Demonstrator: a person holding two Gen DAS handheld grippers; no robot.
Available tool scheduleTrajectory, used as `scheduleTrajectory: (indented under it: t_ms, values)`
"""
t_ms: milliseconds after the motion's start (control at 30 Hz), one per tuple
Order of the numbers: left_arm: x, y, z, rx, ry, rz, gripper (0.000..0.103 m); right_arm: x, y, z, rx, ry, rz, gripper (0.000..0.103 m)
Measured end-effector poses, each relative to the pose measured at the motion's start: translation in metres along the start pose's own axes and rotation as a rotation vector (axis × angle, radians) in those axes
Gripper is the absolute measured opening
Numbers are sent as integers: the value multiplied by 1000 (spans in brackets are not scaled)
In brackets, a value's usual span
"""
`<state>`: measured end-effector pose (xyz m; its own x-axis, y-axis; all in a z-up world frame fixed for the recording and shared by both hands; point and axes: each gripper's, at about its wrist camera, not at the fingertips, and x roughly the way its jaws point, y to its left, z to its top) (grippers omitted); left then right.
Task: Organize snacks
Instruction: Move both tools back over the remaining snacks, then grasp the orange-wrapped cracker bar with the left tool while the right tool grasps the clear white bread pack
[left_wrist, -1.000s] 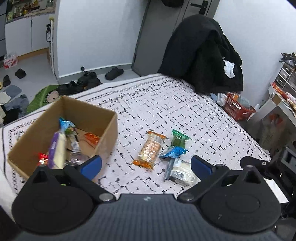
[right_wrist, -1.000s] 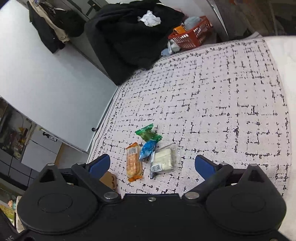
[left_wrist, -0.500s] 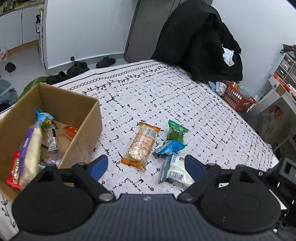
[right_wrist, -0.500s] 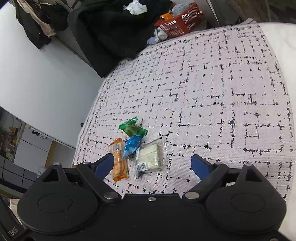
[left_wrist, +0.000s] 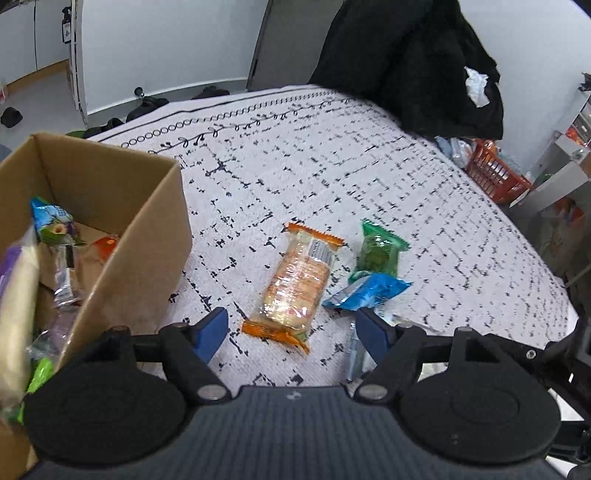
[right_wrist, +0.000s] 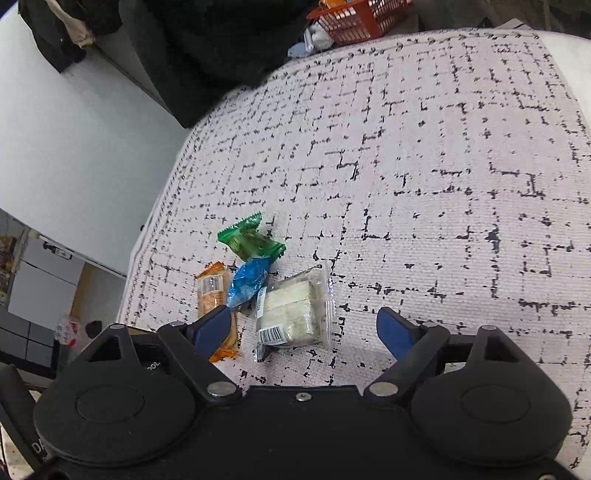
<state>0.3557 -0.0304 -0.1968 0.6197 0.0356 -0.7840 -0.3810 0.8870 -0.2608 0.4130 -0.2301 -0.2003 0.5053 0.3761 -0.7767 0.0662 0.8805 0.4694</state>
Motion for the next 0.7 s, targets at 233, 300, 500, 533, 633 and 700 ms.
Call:
scheduleTrajectory:
  t_ms: [233,300,500,533,633,700]
  values:
    - [22,-5,2,61,7,23,75,21,3,4,6,25,-29,85]
    - [29,-5,4,67,10,22,75,26,3,5,5,32,-36,85]
    - [42,-3,4,55,36,9,56,41,7,5,-9,56,-50,85]
    - [41,-3,4,54,31,12,46,43,9,4,-16,55,-56,85]
    - [40,1,4,29,31,-4,37,47,15,3,-48,44,-74,85]
    - [38,2,3,25,35,-14,36,50,19,2,-72,39,-88,84]
